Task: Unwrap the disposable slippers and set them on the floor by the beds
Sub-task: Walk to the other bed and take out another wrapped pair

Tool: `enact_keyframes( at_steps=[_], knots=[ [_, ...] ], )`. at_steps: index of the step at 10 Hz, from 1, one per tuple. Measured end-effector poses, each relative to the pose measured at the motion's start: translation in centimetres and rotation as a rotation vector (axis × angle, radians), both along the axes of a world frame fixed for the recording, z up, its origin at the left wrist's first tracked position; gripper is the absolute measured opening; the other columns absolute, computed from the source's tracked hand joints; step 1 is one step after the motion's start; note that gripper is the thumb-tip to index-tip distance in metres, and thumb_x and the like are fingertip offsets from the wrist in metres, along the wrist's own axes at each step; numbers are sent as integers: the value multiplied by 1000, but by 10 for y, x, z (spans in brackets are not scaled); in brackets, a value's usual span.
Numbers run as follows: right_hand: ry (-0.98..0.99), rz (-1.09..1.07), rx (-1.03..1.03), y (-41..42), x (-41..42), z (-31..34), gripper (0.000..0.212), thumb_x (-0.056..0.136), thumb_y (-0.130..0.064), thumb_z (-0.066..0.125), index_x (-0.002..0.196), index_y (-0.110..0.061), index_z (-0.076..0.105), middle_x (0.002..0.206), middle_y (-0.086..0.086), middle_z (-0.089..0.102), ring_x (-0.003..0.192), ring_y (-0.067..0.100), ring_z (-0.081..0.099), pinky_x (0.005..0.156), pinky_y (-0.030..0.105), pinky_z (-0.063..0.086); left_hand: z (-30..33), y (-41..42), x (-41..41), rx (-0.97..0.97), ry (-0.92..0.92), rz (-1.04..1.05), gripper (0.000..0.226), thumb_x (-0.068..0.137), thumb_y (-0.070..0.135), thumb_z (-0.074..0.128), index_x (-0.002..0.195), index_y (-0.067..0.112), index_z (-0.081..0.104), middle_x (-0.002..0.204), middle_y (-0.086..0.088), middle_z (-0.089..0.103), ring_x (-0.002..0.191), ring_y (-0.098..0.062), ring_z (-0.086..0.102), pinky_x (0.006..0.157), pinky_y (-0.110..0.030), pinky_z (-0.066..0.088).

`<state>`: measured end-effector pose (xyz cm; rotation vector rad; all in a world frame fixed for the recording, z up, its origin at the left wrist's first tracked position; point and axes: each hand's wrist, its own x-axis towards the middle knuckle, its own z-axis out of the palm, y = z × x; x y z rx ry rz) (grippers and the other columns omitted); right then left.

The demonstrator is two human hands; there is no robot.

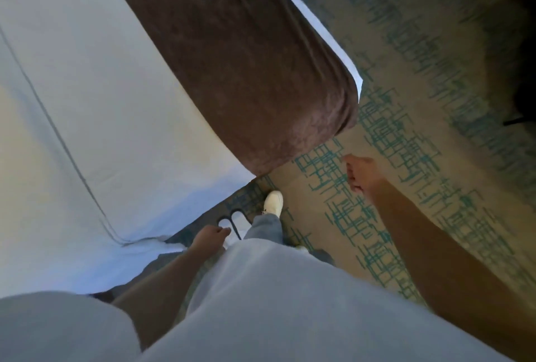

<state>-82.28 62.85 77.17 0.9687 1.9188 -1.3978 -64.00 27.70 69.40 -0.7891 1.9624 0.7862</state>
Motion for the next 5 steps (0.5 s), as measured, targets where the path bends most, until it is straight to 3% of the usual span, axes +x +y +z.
enact_keyframes(
  at_steps=[1, 3, 4, 5],
  knots=[
    [94, -52, 102, 3, -8, -2, 40, 90, -31, 63, 57, -20, 44, 46, 0, 37, 39, 15, 33, 45, 24, 28, 15, 7, -74, -36, -51, -78, 43, 100, 36, 49, 109, 0, 69, 101, -17, 68, 107, -35, 66, 77, -30, 46],
    [-60, -83, 283, 43, 76, -32, 35, 92, -34, 61, 67, -9, 66, 52, 5, 48, 55, 21, 45, 63, 31, 39, 33, 72, -201, 122, 113, -199, 48, 89, 51, 56, 97, 6, 71, 102, -19, 72, 97, -37, 68, 82, -42, 53],
    [-209, 29, 393, 60, 122, -48, 44, 95, -31, 54, 57, -8, 58, 59, 9, 59, 64, 25, 57, 60, 31, 42, 59, 117, -259, 176, 171, -202, 34, 95, 42, 58, 79, 13, 66, 81, -11, 68, 76, -29, 66, 69, -39, 52],
    [-395, 17, 298, 68, 142, -62, 37, 95, -26, 55, 62, -12, 61, 90, 18, 71, 81, 28, 63, 71, 32, 47, 69, 157, -299, 236, 179, -155, 29, 94, 37, 60, 85, 10, 62, 57, -1, 48, 40, -18, 44, 42, -28, 33]
  ],
)
